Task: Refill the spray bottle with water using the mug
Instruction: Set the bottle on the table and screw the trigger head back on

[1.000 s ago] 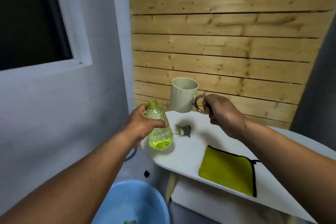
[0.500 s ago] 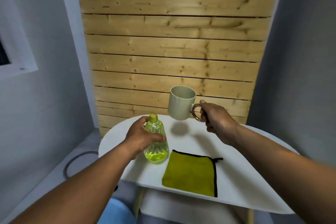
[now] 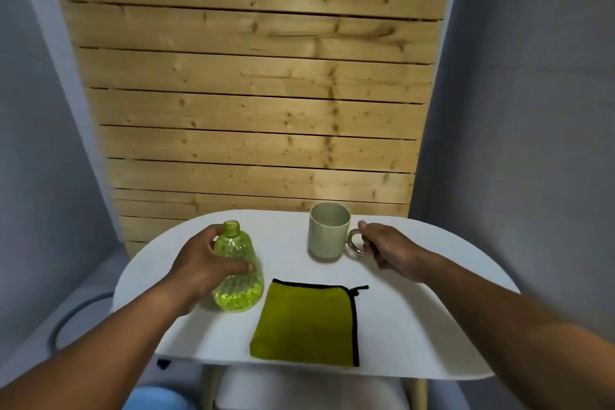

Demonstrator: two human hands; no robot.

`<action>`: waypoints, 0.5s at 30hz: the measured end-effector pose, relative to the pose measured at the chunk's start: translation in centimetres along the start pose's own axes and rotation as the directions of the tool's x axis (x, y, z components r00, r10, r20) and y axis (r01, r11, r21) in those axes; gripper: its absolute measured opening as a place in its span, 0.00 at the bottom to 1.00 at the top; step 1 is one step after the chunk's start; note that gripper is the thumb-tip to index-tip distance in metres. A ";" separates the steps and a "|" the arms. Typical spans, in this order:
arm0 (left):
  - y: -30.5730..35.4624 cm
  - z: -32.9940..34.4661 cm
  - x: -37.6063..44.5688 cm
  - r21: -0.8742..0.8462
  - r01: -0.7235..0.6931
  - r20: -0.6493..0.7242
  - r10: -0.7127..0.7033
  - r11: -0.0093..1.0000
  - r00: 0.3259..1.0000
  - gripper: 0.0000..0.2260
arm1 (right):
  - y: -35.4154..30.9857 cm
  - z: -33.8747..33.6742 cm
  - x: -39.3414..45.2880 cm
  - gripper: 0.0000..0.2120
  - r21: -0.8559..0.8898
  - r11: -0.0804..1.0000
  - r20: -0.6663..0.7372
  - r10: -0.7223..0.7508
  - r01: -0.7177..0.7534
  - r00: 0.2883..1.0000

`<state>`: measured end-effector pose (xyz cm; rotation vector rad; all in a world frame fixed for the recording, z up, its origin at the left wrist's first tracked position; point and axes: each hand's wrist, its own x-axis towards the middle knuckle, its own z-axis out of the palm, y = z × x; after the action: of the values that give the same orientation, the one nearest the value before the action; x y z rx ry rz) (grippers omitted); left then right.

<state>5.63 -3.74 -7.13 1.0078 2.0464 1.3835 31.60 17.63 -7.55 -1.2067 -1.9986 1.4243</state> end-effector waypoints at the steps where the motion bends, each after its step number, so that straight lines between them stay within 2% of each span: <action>1: 0.0 0.1 0.0 -0.001 -0.005 0.006 0.005 1.000 1.000 0.34 | 0.4 0.2 0.3 0.20 -0.012 1.000 0.008 0.004 -0.004 1.000; 9: -0.3 0.1 0.2 -0.023 -0.022 0.067 0.024 0.999 0.997 0.32 | 2.6 0.8 2.1 0.21 0.014 0.996 0.075 0.088 -0.089 0.993; 15: -1.0 0.2 0.1 -0.043 -0.025 0.067 0.027 0.999 0.997 0.36 | 2.1 -0.2 2.9 0.16 -0.081 0.996 0.012 0.022 -0.021 1.000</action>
<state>5.41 -3.75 -8.11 1.0526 1.9539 1.3804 31.06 20.33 -9.75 -1.2595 -2.0762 1.3769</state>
